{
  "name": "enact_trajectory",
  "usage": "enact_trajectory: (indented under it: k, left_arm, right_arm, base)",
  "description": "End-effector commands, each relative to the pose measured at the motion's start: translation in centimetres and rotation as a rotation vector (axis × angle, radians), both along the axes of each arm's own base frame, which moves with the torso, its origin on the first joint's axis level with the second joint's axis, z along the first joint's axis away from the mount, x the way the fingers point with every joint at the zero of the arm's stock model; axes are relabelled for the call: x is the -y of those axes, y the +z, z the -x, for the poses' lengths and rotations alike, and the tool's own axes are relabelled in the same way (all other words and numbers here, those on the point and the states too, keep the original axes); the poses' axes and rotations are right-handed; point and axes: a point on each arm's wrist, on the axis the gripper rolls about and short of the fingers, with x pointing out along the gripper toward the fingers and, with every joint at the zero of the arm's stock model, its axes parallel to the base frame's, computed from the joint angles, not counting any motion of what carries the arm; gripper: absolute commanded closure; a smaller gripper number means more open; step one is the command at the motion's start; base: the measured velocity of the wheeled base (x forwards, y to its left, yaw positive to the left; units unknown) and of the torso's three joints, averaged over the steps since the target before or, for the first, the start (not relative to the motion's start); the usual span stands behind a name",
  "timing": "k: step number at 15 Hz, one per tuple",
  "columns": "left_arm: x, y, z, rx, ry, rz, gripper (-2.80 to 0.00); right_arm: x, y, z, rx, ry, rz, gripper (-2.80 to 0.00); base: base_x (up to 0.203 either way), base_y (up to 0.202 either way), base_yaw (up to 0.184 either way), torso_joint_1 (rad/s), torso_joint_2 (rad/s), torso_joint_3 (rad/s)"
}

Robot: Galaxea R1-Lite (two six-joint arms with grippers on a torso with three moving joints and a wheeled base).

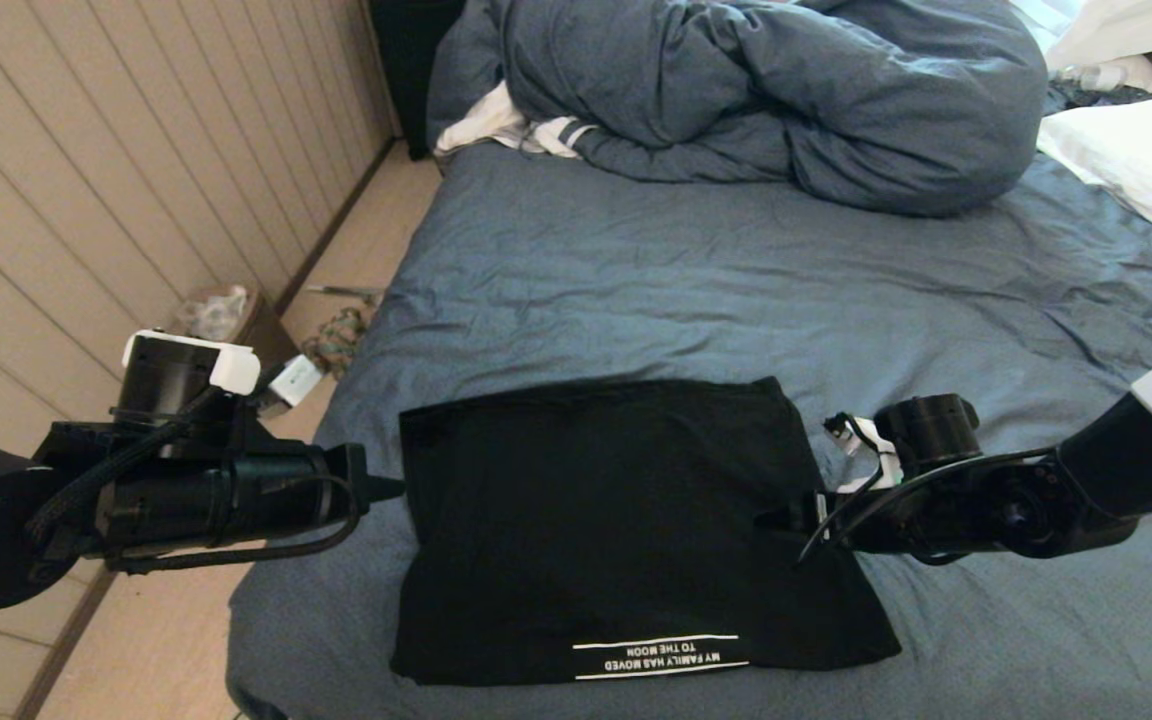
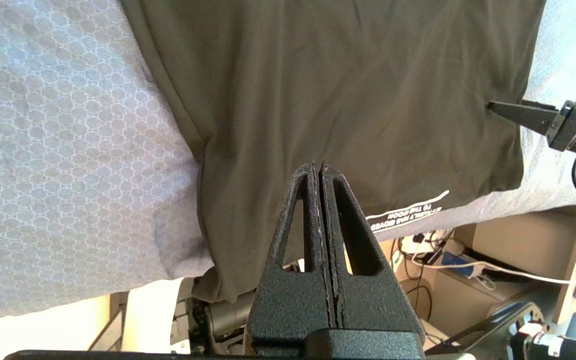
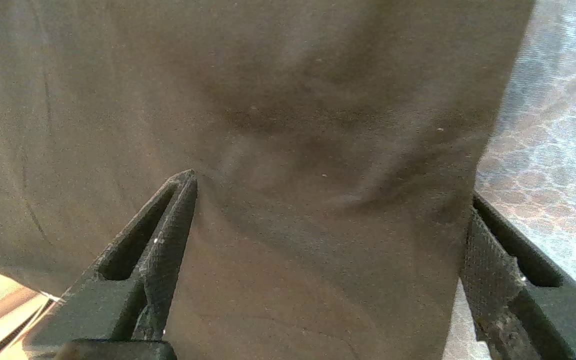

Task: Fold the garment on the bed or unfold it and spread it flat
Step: Fold the black T-shirt

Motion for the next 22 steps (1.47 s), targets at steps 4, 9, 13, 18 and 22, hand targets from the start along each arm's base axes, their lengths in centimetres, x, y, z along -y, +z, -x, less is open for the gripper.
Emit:
enact_trajectory:
  k: [4,9,13,18,22]
  left_arm:
    - [0.0,0.1,0.1,0.000,-0.001,0.007,0.00]
    - [0.3,0.0,0.3,-0.005,-0.014,0.005,0.00]
    - [0.8,0.0,0.9,-0.007,-0.039,0.006,0.00]
    - [0.7,1.0,1.7,0.014,-0.063,0.042,0.00]
    - [0.7,1.2,1.8,0.013,-0.065,0.054,0.00]
  right_arm:
    - [-0.1,-0.2,0.1,-0.005,0.005,0.000,0.00]
    - [0.7,0.3,0.5,0.010,-0.010,0.010,0.00]
    - [3.9,0.8,0.8,0.040,-0.068,0.044,0.00]
    - [8.2,1.2,1.6,0.055,-0.168,0.078,0.00]
    - [10.4,1.8,2.4,0.072,-0.222,0.095,0.00]
  base:
    - [0.000,0.000,0.000,0.000,0.00,0.000]
    - [0.000,0.000,0.000,0.000,0.00,0.000]
    - [0.000,0.000,0.000,0.000,0.00,0.000]
    - [0.000,0.000,0.000,0.000,0.00,0.000]
    - [0.000,0.000,0.000,0.000,0.00,0.000]
